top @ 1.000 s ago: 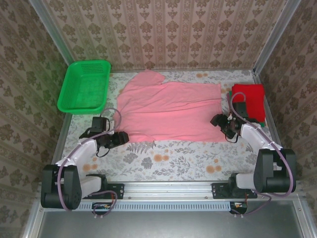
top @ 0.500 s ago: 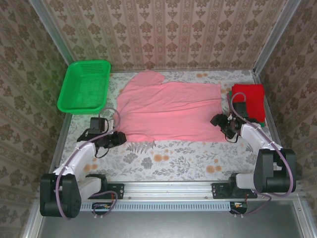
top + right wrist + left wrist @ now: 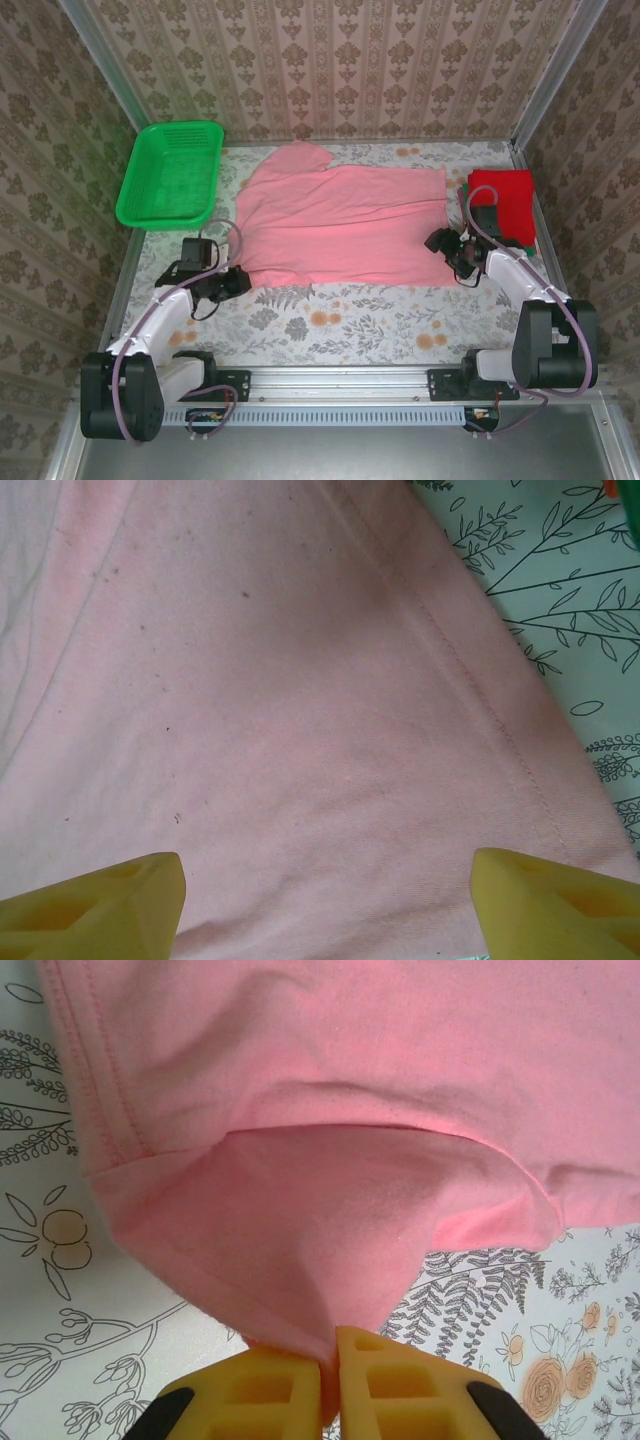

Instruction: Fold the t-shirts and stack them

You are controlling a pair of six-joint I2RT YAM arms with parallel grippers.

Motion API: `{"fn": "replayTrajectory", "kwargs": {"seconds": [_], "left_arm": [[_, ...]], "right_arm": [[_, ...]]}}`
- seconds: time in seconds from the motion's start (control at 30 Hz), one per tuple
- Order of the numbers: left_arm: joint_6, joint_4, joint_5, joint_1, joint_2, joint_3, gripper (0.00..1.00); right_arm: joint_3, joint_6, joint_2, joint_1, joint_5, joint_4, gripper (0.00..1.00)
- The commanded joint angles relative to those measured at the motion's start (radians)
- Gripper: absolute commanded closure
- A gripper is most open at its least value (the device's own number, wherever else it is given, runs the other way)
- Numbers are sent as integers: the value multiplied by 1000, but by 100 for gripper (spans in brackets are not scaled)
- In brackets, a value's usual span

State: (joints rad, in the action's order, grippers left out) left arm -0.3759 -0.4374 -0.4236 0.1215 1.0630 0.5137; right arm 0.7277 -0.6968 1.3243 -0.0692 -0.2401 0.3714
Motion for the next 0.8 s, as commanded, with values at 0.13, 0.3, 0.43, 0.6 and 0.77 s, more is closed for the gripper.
{"fn": "replayTrajectory", "kwargs": {"seconds": [0.13,0.3,0.43,0.6,0.77], "left_arm": [[-18,-45,12,-10,-35,-2,100],[-9,-55,25,-10,-35,7,100],[-4,-65,28,-10,-33,13,100],[-4,-60,31,-10,-33,11,100],[-7,-59,38,-10,-34,9,100]], "right_arm": [[14,-127,-2,-9,174,150,28],[34,-151,60,-21,205,242,40],[55,-139,118,-21,210,270,48],[56,-138,153,-23,221,262,54],[56,-138,181,-23,227,254,58]]}}
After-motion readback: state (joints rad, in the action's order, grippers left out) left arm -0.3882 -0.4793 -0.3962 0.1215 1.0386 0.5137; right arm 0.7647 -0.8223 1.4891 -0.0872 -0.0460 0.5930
